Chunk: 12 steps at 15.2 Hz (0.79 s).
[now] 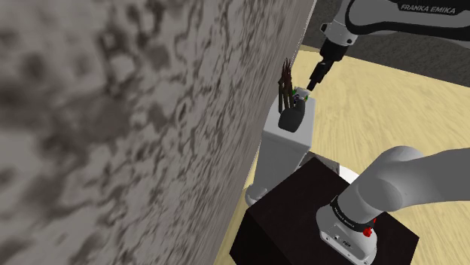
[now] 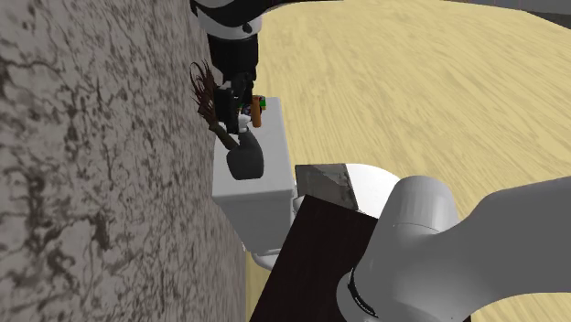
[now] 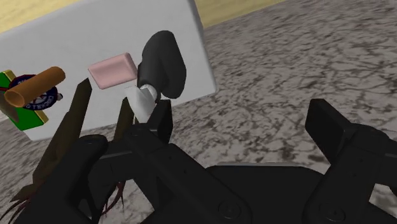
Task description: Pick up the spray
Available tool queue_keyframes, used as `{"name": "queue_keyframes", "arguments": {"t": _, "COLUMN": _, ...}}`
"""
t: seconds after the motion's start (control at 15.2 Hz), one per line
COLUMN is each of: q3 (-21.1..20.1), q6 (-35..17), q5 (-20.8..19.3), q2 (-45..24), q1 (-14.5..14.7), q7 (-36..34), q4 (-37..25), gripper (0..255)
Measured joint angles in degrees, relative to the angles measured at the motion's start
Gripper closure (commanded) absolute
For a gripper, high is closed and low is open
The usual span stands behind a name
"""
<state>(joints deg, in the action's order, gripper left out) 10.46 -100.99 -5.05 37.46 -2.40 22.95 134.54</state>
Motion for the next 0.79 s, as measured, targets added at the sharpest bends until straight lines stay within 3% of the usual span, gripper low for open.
{"name": "queue_keyframes", "arguments": {"t": 0.53, "q3": 10.4, "q6": -6.9, "q5": 0.6, "q2": -13.1, "q1": 0.2, "q7": 13.5, "q4": -4.3, "gripper": 0}}
{"name": "queue_keyframes", "arguments": {"t": 0.79, "q3": 12.0, "q6": -10.4, "q5": 0.9, "q2": -15.4, "q1": 0.2, "q7": 15.6, "q4": -2.8, "gripper": 0}}
